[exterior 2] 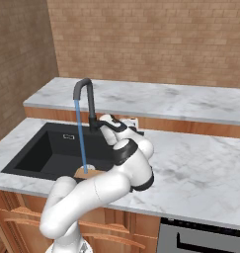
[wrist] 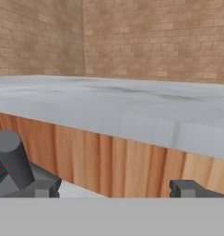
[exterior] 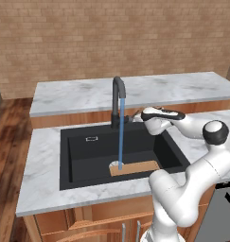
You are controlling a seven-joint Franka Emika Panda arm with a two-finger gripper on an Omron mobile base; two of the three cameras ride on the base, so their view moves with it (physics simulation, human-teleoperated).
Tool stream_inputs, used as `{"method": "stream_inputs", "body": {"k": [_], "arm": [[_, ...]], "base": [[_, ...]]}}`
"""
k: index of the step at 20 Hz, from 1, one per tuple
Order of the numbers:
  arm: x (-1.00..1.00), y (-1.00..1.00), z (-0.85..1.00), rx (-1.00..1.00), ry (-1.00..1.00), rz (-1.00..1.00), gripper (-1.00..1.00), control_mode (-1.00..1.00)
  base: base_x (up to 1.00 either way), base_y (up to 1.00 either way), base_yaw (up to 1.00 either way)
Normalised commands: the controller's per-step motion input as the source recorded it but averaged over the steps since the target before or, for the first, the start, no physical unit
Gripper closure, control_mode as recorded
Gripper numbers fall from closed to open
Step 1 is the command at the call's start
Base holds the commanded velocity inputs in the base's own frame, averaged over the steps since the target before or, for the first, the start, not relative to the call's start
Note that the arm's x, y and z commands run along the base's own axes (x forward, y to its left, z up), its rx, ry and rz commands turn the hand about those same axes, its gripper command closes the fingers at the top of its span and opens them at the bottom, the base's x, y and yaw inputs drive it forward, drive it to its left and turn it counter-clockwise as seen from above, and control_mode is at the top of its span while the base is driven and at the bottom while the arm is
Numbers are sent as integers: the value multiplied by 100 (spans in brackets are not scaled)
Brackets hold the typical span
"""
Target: Turn on the sink faucet with hot water and rinse the cutting board for ten seconds, then turn off the faucet. Push the cutting board to reach the water if necessary.
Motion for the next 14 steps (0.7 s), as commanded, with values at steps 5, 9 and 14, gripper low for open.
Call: {"method": "stream_inputs", "body": {"k": [5, 9, 14], "arm": [[10, 12, 27, 0, 0, 0, -100, -100], [14, 9, 30, 0, 0, 0, -100, -100], [15, 28, 30, 0, 0, 0, -100, -100]], "base": [[0, 0, 0], [0, 0, 0], [0, 0, 0]]}}
